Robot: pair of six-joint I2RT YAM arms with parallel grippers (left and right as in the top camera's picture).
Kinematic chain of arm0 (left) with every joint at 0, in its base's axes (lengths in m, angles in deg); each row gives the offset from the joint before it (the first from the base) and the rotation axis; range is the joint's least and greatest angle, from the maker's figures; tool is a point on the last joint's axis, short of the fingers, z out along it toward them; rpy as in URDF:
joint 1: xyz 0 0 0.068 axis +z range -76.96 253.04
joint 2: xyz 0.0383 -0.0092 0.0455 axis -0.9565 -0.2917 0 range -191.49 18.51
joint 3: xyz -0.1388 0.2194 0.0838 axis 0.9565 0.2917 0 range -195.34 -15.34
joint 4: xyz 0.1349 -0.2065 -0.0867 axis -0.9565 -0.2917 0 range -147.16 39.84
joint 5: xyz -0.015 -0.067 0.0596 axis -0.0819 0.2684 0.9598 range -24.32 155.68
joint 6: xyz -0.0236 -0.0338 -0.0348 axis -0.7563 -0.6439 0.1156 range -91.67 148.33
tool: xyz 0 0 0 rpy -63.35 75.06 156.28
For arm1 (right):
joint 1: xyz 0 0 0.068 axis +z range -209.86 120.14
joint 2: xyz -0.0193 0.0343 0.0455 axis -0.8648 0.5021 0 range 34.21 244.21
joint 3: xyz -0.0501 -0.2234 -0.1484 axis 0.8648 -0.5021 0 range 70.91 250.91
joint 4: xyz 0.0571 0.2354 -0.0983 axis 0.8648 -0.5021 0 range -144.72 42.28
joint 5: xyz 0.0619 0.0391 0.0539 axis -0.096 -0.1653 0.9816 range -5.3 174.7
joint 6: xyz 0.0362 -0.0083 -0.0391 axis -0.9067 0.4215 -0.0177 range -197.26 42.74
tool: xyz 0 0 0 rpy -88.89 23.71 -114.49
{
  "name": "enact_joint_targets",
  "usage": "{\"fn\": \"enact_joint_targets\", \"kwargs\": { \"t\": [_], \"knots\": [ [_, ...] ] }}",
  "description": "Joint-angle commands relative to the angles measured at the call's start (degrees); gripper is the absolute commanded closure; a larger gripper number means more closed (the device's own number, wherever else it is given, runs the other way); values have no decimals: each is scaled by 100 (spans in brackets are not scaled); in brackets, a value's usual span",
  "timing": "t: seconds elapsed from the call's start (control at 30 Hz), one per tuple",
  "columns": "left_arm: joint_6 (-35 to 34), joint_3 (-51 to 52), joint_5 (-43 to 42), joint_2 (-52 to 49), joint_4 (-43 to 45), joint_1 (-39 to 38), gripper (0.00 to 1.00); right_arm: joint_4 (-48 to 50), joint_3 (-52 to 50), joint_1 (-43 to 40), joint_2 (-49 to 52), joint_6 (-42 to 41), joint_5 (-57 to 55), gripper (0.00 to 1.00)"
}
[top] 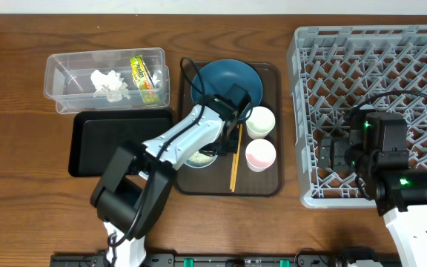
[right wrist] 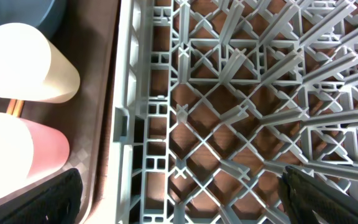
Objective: Sort waste into correct bins and load items into the dishwasher rack
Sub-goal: 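Grasp the rim of the light-blue rice bowl with the left gripper, then tip the bowl over the black tray to pour out the rice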
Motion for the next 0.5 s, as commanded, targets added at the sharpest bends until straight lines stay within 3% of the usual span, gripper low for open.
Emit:
{"fn": "enact_joint_targets", "kwargs": {
  "t": [0.0,0.27,0.47],
  "knots": [
    [-11,28,-83,369,-103,2,94,-7,122,26,-20,-55,20,1],
    [79,28,-66,1290,-450,114,94,-7,122,26,-20,-55,20,1],
    [483,28,-476,1808,-669,820,94,-7,122,26,-20,-55,20,1]
  ]
}}
